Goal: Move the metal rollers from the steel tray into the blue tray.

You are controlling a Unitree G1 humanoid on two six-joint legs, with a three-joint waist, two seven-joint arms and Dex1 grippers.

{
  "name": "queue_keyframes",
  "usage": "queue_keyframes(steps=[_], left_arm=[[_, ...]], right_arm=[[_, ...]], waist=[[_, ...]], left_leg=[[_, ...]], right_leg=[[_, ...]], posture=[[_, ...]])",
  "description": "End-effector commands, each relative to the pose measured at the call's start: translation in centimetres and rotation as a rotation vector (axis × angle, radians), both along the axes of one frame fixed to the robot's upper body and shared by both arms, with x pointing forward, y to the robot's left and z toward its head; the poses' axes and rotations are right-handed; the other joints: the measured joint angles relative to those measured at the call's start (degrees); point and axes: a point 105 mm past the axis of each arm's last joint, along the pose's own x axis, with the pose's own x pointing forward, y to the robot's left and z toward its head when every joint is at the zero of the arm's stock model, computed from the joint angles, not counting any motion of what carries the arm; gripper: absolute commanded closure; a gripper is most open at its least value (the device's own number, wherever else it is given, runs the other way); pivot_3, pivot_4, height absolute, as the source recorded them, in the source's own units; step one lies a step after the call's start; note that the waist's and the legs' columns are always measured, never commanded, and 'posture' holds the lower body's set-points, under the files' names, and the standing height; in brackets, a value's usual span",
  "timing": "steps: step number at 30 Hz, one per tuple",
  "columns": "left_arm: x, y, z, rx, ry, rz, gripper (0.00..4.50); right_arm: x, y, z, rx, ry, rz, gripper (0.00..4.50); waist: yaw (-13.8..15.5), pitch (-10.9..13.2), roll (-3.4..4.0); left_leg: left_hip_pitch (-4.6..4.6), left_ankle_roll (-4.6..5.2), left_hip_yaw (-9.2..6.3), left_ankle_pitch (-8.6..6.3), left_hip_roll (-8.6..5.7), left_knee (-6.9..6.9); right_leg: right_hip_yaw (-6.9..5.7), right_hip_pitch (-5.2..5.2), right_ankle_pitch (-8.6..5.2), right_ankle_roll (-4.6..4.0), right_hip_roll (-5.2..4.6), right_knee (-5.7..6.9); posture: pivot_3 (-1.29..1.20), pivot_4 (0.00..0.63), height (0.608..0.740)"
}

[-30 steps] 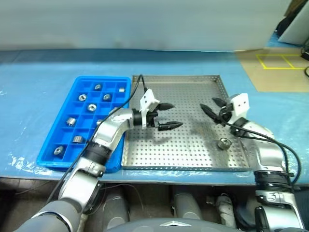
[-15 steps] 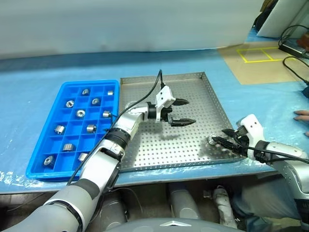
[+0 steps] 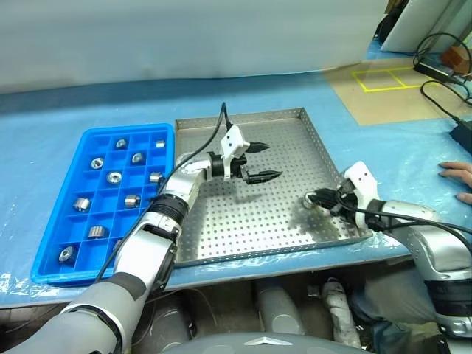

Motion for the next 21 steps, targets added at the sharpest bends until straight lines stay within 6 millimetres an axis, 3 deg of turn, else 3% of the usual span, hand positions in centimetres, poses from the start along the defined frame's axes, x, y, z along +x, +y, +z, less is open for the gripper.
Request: queue_keyframes(steps=[1, 6, 10, 16, 21], left_arm=[[-0.1, 3.1, 1.5, -0.057, -0.011, 0.068, 0.0], [-1.6, 9.0, 2.2, -0.063, -0.006, 0.243, 0.0], [-3.9, 13.2, 1.8, -0.028, 0.013, 0.4, 0.0], [-7.3, 17.4, 1.4, 0.009, 0.037, 0.593, 0.0], [-9.1, 18.6, 0.7, 0.035, 0.047, 0.693, 0.0]], right_arm=[[1.4, 2.7, 4.9, 0.137, -0.157, 0.118, 3.8], [2.9, 6.7, 6.4, 0.236, -0.171, 0.288, 3.8], [3.9, 10.8, 6.0, 0.284, -0.14, 0.436, 3.8], [3.8, 16.3, 6.2, 0.34, -0.108, 0.654, 3.8], [3.2, 19.0, 6.0, 0.318, -0.087, 0.796, 3.8]], waist=[[0.2, 0.0, 0.01], [2.5, 0.0, 0.01], [6.8, 0.0, 0.06], [14.7, 0.1, 0.05], [18.5, 0.2, 0.04]], left_leg=[[-0.02, 0.0, 0.0, 0.0, 0.02, -0.01], [0.09, -0.01, -0.04, 0.02, 0.25, -0.11], [0.16, -0.23, -0.03, 0.12, 0.32, -0.25], [0.37, -0.97, 0.04, 0.35, 0.28, -0.62], [0.44, -1.2, -0.05, 0.49, 0.31, -0.85]], right_leg=[[-0.01, -0.03, 0.01, -0.01, 0.02, 0.04], [-0.13, -0.02, 0.01, -0.04, 0.17, 0.13], [-0.17, -0.06, -0.02, -0.09, 0.19, 0.29], [-0.16, -0.29, -0.28, -0.5, 0.15, 0.85], [-0.12, -0.28, -0.3, -0.47, 0.15, 0.9]], posture=[[-0.43, 0.15, 0.74], [-0.24, 0.15, 0.74], [-0.07, 0.15, 0.74], [0.11, 0.15, 0.74], [0.19, 0.15, 0.74]])
